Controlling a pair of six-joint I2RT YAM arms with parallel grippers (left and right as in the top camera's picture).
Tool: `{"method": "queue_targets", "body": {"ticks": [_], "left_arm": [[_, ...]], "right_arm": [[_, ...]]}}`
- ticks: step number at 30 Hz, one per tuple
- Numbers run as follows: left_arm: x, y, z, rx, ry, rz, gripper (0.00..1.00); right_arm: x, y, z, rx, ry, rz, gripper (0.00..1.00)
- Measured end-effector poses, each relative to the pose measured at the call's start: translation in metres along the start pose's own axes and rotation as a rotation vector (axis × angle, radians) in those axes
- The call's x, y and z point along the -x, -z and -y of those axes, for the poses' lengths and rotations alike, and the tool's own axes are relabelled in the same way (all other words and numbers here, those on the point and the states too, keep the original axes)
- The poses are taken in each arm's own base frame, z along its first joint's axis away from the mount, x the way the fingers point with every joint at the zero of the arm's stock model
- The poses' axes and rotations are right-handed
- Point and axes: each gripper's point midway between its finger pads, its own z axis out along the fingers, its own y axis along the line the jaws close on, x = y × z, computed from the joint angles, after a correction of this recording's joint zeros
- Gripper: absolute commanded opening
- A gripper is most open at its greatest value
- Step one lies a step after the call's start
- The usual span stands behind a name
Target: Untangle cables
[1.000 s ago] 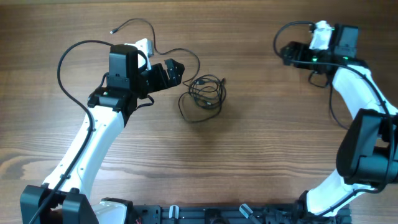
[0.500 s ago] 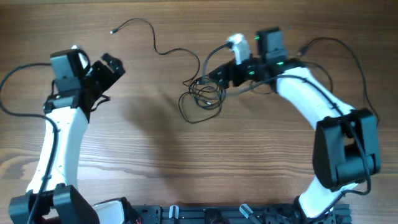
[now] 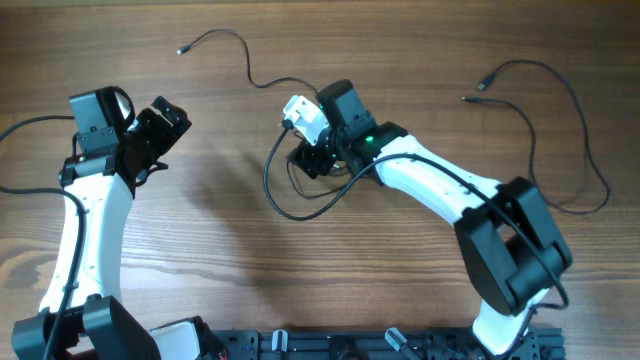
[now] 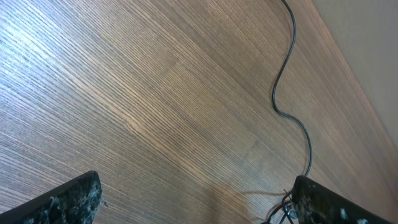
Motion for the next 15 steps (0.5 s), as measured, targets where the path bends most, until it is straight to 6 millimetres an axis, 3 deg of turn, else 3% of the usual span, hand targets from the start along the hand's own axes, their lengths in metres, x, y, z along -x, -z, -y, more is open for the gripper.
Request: {"method": "queue_targets", "body": {"ticks": [1,2,8,10,12,13,15], "left_arm": [[0.000,0.000,0.000,0.000,0.000,0.000,1.00],[0.000,0.000,0.000,0.000,0.000,0.000,1.00],[0.000,0.000,0.000,0.000,0.000,0.000,1.00],[0.000,0.000,0.000,-0.001,0.000,0.000,1.00],[0.000,0.000,0.000,0.000,0.000,0.000,1.00],[0.000,0.000,0.000,-0.001,0.000,0.000,1.00],[0.000,0.000,0.000,0.000,0.000,0.000,1.00]], "right_arm": [[-0.004,-0.003,0.002,-0.009,0.001,-0.014,0.13],[-0.006,-0.005,0.003,-0.016,0.001,-0.018,0.04],[0.010,-0.002,0.002,-0.002,-0.042,0.040,0.04],[0.031,0.011,-0.004,0.032,-0.042,0.104,0.04],[0.078,0.048,-0.006,0.022,0.005,0.260,0.04],[0.117,0.085,-0.007,-0.003,0.052,0.398,0.04],[0.174,0.153,-0.011,-0.058,0.138,0.637,0.04]]}}
